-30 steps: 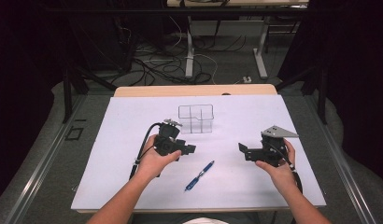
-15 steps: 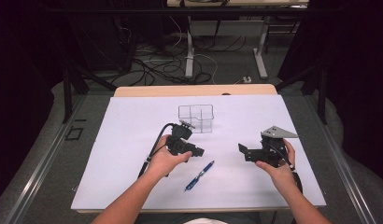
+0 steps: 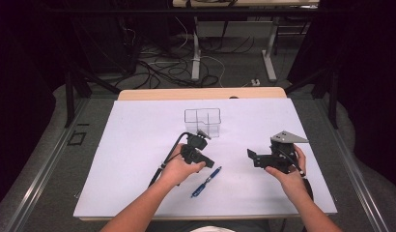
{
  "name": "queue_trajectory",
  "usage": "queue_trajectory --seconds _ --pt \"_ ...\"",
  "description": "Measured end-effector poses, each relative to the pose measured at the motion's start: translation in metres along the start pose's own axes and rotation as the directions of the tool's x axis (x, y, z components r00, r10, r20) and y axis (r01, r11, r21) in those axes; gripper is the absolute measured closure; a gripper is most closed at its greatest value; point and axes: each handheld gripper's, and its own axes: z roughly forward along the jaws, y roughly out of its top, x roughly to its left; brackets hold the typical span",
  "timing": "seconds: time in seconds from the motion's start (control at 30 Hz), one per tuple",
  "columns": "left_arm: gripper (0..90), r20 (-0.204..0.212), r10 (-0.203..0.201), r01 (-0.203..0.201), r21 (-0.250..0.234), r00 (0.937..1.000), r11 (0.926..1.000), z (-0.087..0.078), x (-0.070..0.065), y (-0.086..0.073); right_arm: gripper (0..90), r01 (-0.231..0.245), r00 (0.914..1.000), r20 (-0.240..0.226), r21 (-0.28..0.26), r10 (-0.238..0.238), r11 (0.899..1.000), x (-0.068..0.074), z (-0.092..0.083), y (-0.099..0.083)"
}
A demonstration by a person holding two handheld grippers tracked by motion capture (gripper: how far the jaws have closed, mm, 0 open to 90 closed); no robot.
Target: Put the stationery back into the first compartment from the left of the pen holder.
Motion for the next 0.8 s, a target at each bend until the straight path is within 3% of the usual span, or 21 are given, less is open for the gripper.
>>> queue_trajectory --seconds 0.2,0.8 --pt "67.3 -0.002 -0.005 0.005 0.04 1.0 0.9992 0.01 -0.002 -0.001 0.0 0.004 1.0 -0.004 0.002 -0.004 1.0 0.0 0.001 0.0" --pt "70.8 -0.012 0.002 -0.001 0.101 0.9999 0.9949 0.033 -0.007 -0.005 0.0 0.014 0.9999 -0.007 0.01 -0.014 1.0 -0.001 0.002 -0.001"
